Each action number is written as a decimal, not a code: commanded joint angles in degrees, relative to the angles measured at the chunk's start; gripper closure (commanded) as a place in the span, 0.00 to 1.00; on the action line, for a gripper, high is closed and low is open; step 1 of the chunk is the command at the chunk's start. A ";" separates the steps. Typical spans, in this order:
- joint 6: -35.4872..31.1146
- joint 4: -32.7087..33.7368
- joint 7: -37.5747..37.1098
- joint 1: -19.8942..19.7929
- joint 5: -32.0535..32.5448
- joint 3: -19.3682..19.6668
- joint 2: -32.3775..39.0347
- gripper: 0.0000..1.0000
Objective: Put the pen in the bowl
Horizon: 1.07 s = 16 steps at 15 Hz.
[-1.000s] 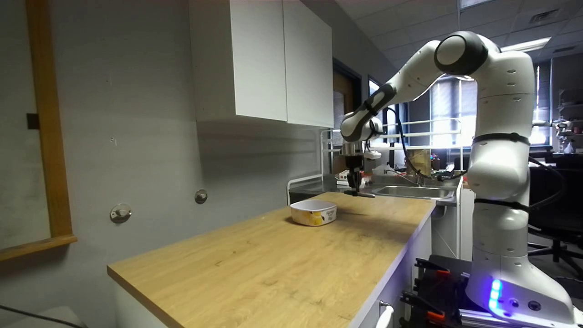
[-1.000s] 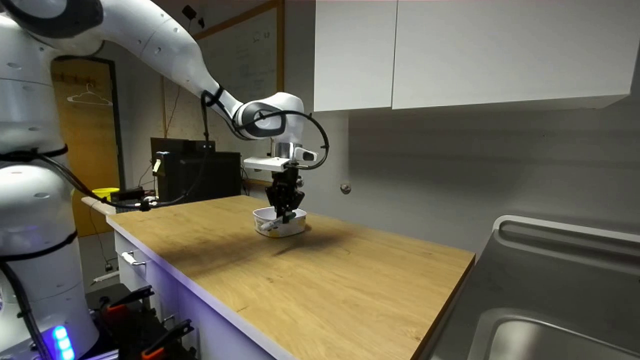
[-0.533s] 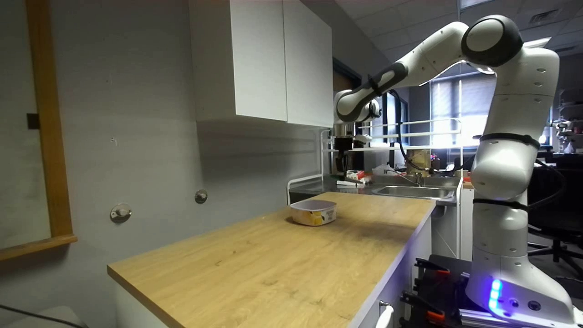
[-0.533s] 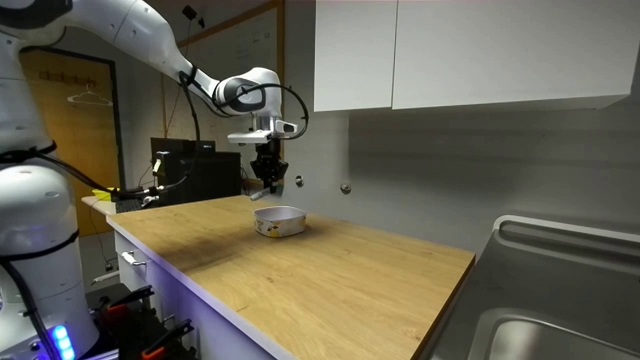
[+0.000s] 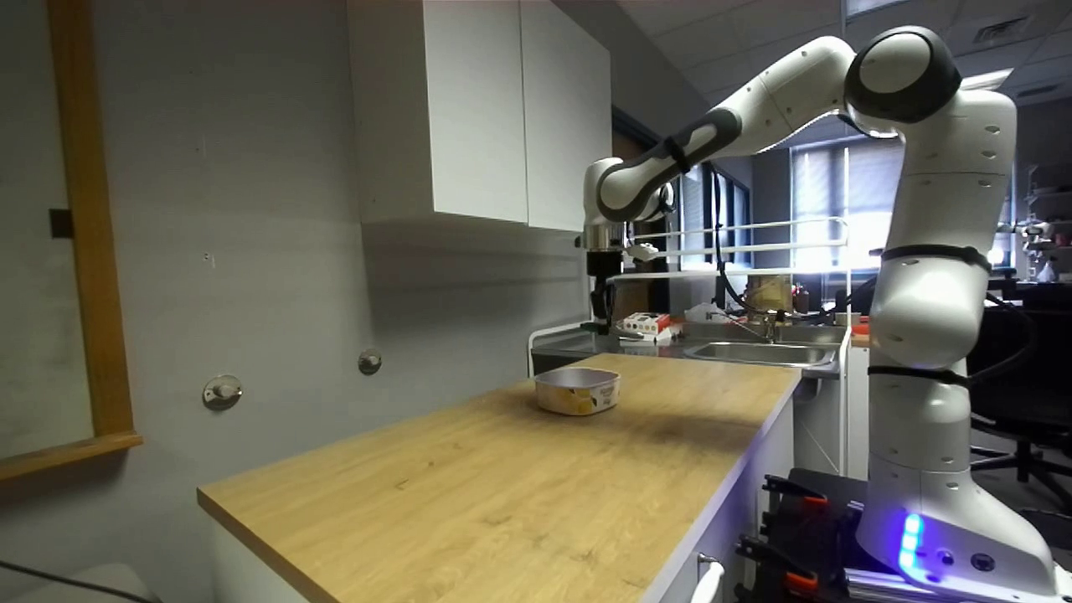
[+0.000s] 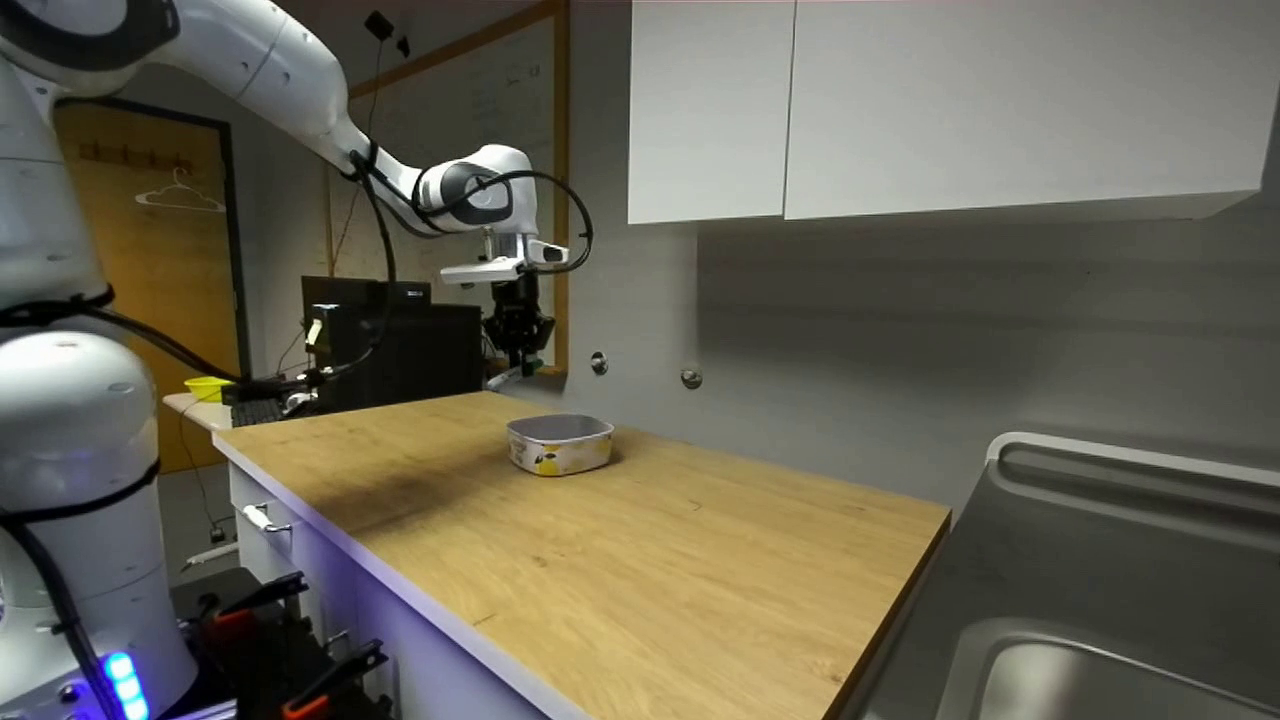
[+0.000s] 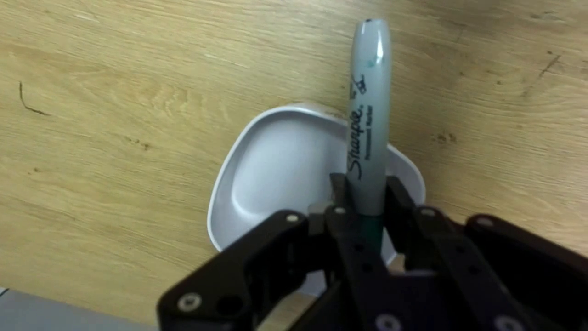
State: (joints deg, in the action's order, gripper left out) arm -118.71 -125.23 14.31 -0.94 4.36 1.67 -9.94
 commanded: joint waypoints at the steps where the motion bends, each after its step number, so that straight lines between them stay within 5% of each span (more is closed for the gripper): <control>1: 4.58 9.01 -2.39 1.04 1.59 -1.44 6.86 0.90; 9: 13.55 27.47 -1.75 0.53 3.07 -0.98 20.96 0.91; 16: 16.34 30.00 -1.03 -2.41 2.19 0.57 27.29 0.91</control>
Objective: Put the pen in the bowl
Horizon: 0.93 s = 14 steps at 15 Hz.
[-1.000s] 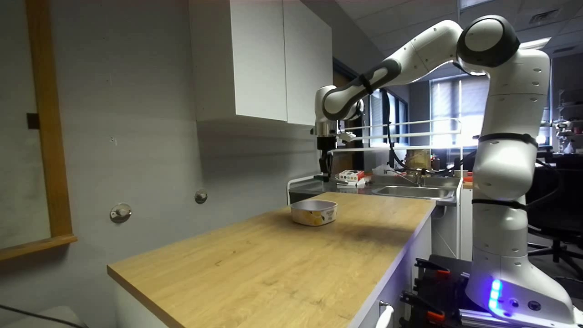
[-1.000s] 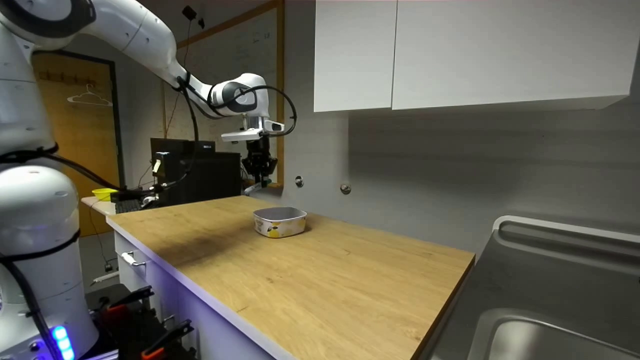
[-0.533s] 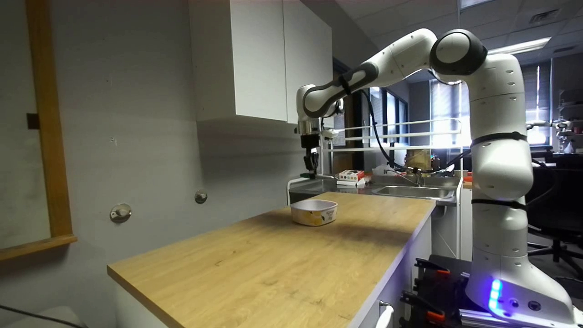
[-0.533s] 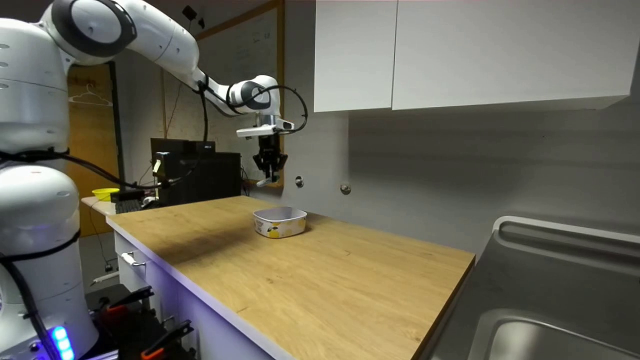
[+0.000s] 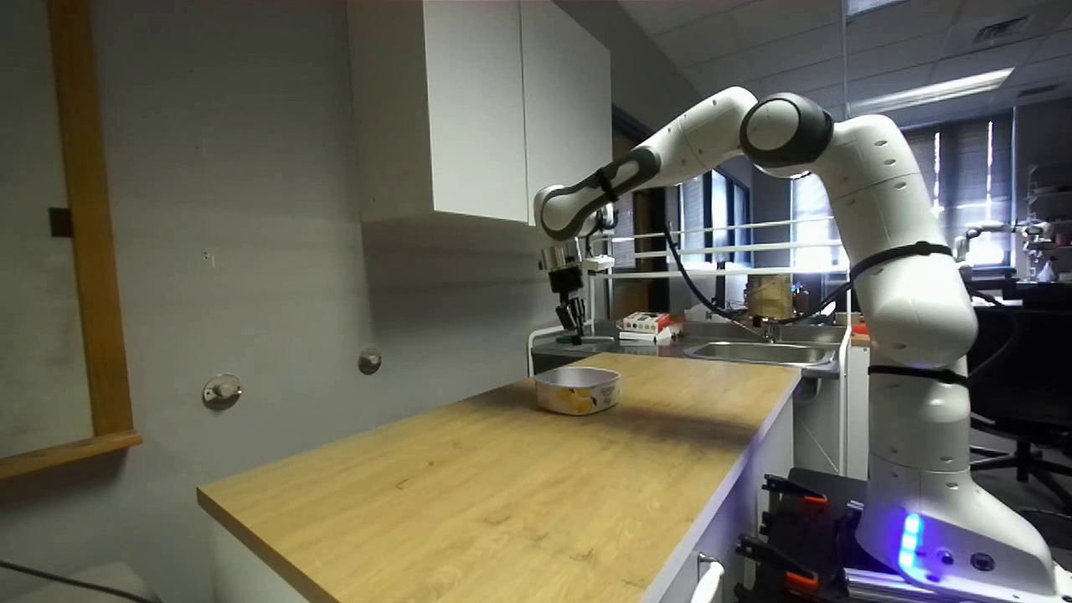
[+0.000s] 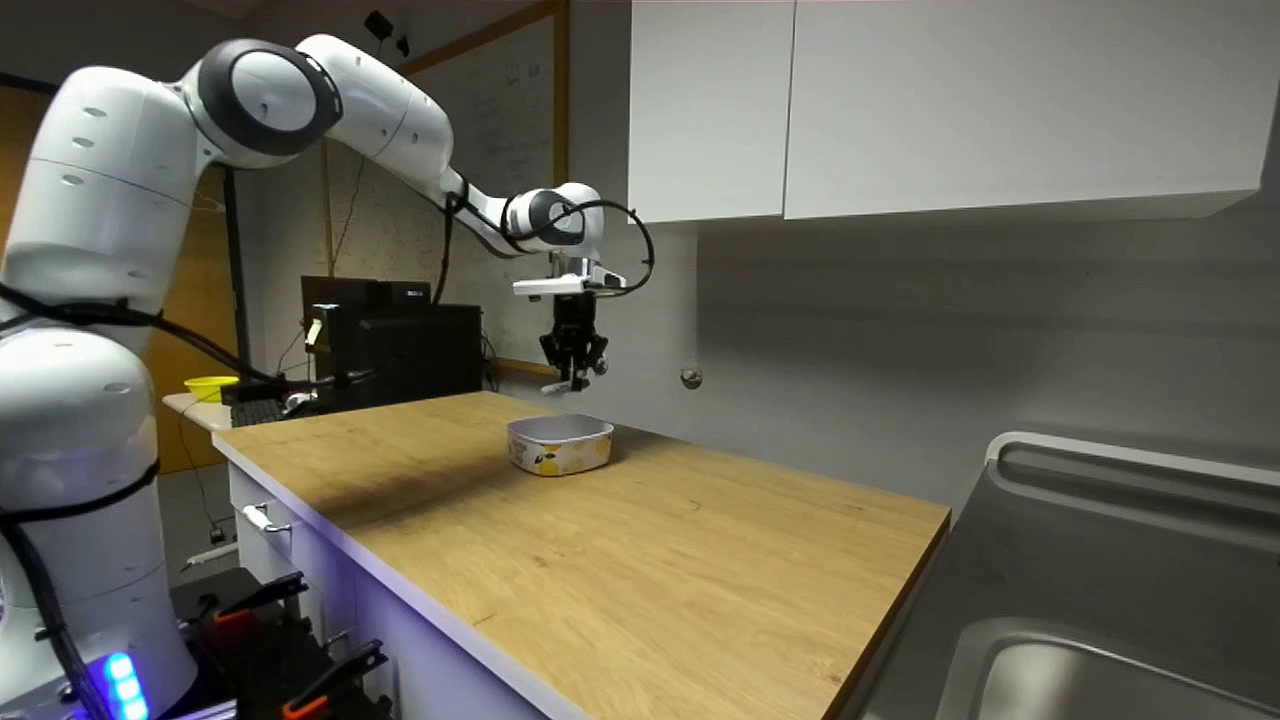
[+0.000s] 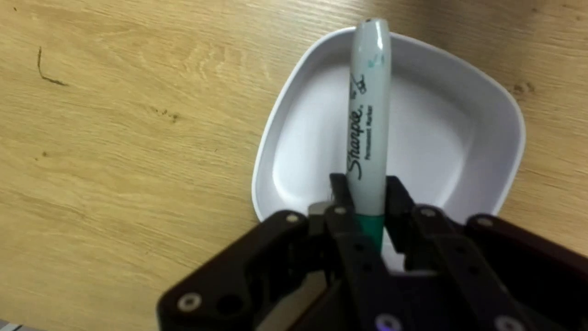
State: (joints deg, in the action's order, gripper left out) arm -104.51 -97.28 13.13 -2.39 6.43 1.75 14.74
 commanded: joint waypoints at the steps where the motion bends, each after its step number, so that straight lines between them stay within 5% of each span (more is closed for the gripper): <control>1: 2.25 1.89 0.21 -1.35 0.06 0.61 3.06 0.90; 14: 4.47 0.30 -0.21 -2.73 0.78 1.05 4.24 0.91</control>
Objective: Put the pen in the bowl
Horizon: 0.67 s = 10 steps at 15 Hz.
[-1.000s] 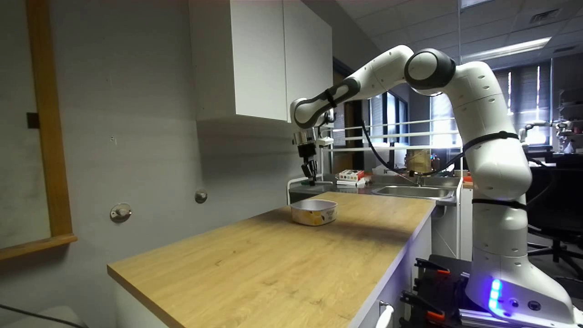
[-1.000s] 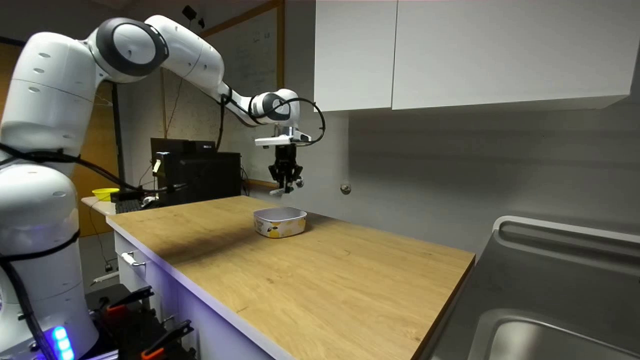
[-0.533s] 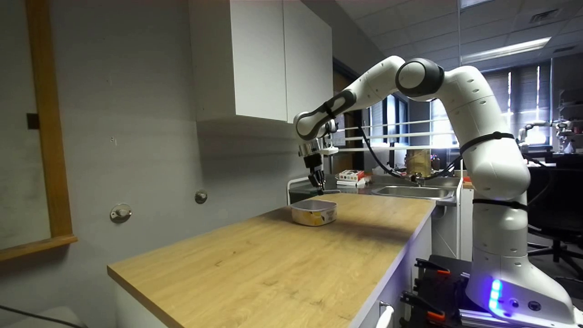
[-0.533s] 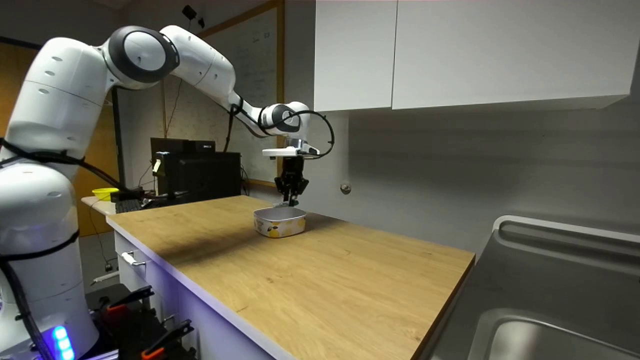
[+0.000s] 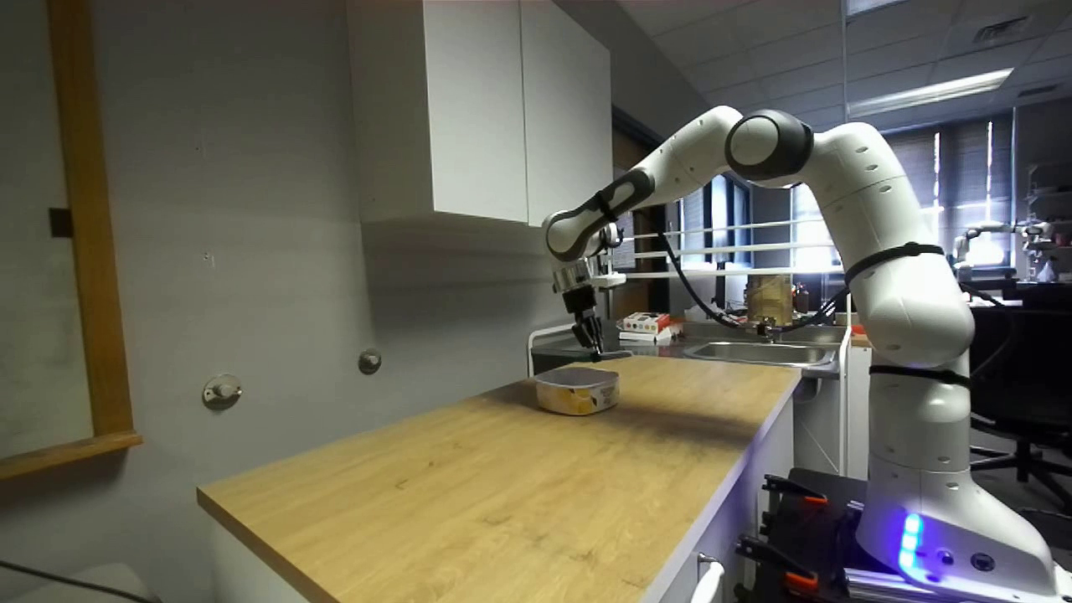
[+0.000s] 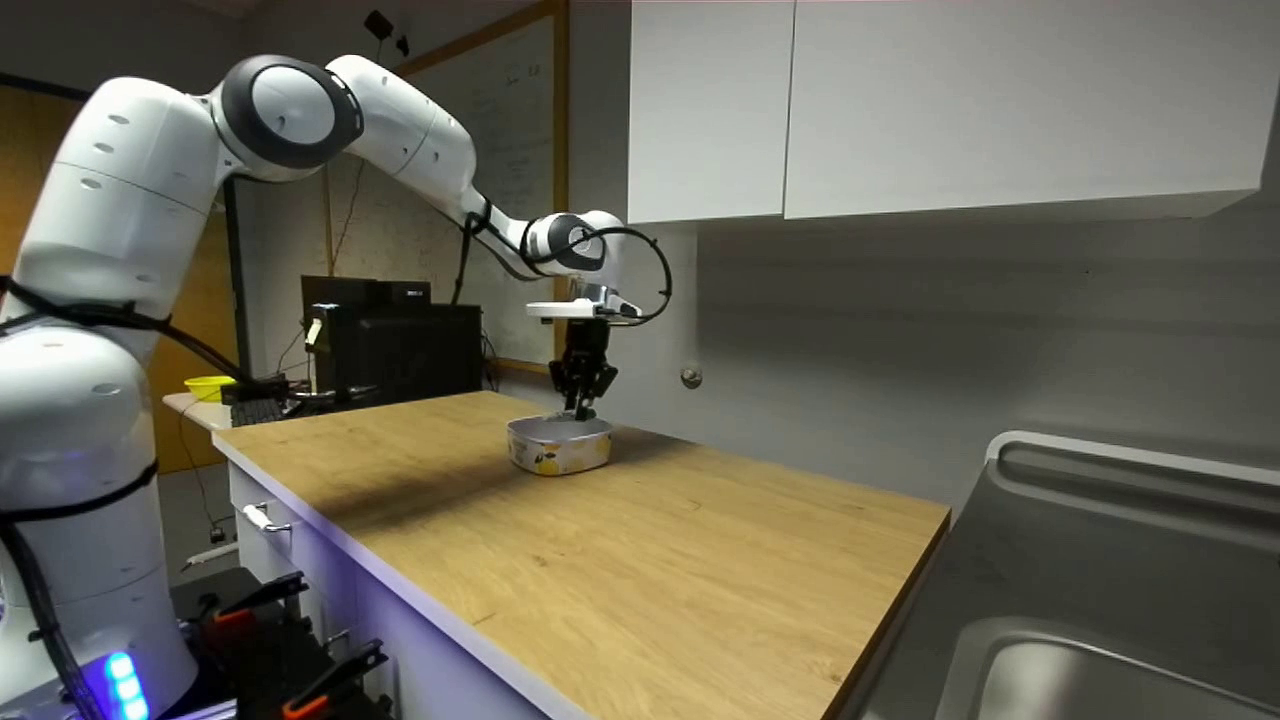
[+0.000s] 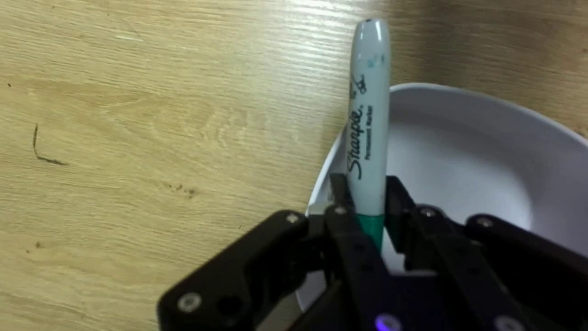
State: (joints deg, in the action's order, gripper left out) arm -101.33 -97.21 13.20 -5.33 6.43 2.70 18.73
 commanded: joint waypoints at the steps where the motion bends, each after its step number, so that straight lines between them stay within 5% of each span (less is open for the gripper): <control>1: 1.60 0.14 -0.30 0.31 0.79 0.02 0.16 0.91; 10: 4.01 -1.86 0.36 2.16 0.61 -1.45 -1.37 0.91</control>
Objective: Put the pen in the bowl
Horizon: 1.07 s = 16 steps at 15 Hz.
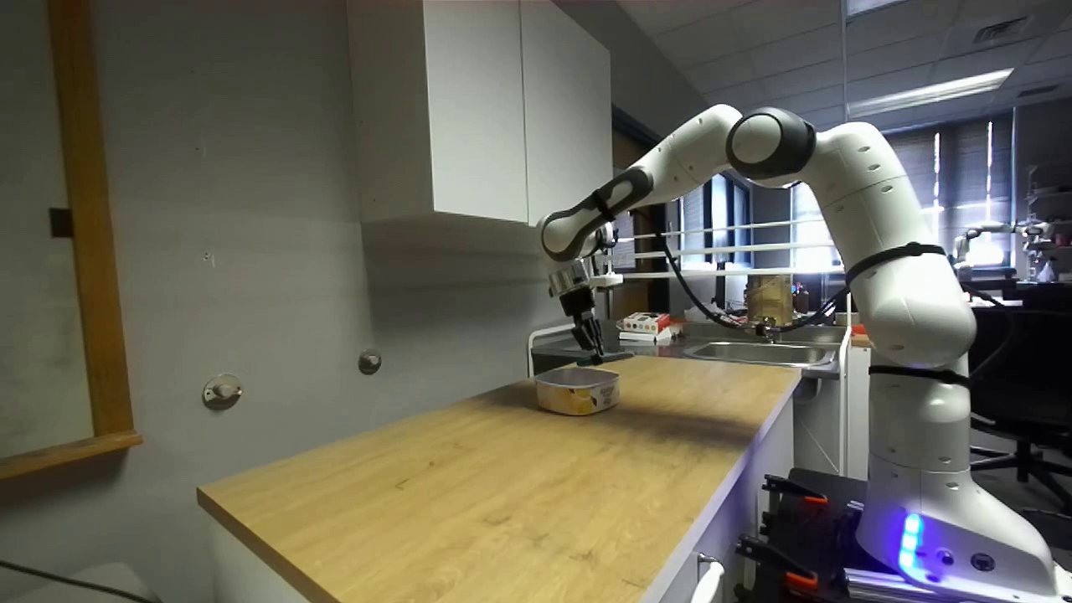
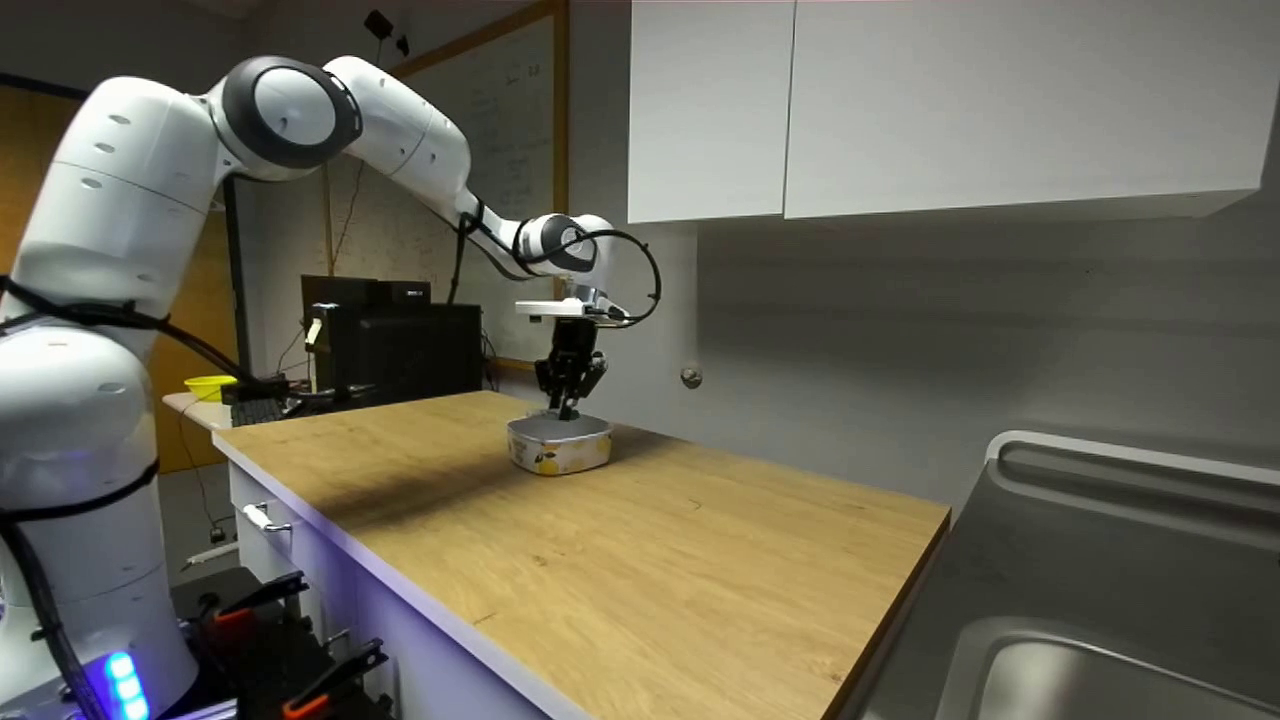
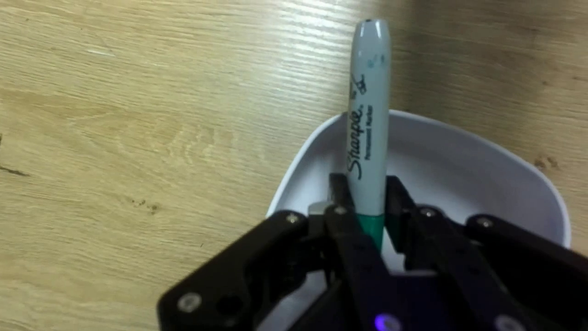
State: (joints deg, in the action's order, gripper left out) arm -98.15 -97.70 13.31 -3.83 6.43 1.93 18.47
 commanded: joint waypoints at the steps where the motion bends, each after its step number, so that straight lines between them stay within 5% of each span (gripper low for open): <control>1: 1.00 -1.45 0.30 0.97 0.80 -0.79 -1.12 0.91; 2: 1.10 -1.44 -0.16 1.33 1.16 -0.77 -1.05 0.59; 10: 2.47 -0.86 0.15 1.66 1.06 -0.77 -1.16 0.02; 16: 1.13 -3.00 2.57 1.38 0.49 -1.07 -5.10 0.00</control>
State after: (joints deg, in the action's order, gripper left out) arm -96.34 -98.21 13.83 -2.05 6.61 1.44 16.96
